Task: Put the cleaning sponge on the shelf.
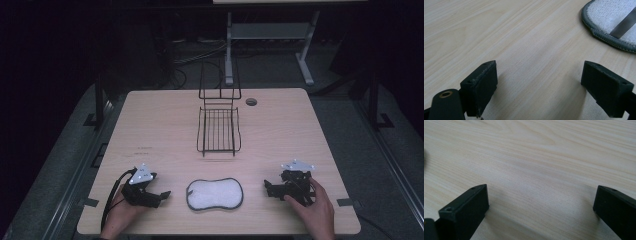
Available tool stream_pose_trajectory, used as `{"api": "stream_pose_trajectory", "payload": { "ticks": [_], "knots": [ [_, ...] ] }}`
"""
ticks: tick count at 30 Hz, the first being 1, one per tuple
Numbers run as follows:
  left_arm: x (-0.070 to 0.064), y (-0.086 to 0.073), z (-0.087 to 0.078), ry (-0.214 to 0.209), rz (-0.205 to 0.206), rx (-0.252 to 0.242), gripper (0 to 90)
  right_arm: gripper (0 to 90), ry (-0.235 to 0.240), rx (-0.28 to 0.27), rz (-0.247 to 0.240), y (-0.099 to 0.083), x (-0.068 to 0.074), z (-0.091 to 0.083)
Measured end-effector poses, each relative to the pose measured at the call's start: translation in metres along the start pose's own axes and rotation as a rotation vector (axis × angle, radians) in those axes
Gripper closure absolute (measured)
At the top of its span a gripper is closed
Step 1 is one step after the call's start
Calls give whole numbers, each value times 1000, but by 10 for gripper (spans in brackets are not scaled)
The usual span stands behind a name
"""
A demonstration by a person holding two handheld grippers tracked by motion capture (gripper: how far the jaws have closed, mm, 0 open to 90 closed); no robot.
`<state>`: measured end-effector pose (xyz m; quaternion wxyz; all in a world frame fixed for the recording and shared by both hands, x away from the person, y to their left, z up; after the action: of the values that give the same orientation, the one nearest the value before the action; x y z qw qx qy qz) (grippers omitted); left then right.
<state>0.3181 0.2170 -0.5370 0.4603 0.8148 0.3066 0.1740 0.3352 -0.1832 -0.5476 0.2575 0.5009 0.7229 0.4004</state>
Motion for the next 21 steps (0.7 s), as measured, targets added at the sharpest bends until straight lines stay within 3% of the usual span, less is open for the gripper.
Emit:
{"api": "stream_pose_trajectory", "payload": {
  "ticks": [4, 10, 17, 21],
  "knots": [
    [-1, 3, 0, -8, -11, 15, 173, 0, 0, 0, 0, 0, 0, 0],
    [-9, 17, 0, -42, -14, -14, 260, 0, 0, 0, 0, 0, 0, 0],
    [-20, 31, 1, -98, -25, -47, 445, 0, 0, 0, 2, 0, 0, 0],
    [-32, 40, 3, -150, -40, -54, 588, 0, 1, -2, 0, 0, 0, 0]
  ]
}}
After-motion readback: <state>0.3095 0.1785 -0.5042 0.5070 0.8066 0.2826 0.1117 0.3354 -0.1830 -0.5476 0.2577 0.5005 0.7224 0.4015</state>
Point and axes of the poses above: each handheld gripper's, and its own axes: z roughly forward along the jaws, y roughly out of its top, x roughly to its left, the point moved 9 cm from there along z, roughly forward along the jaws, and after that the axes turned 13 degrees about -x, right-handed, at the moved point
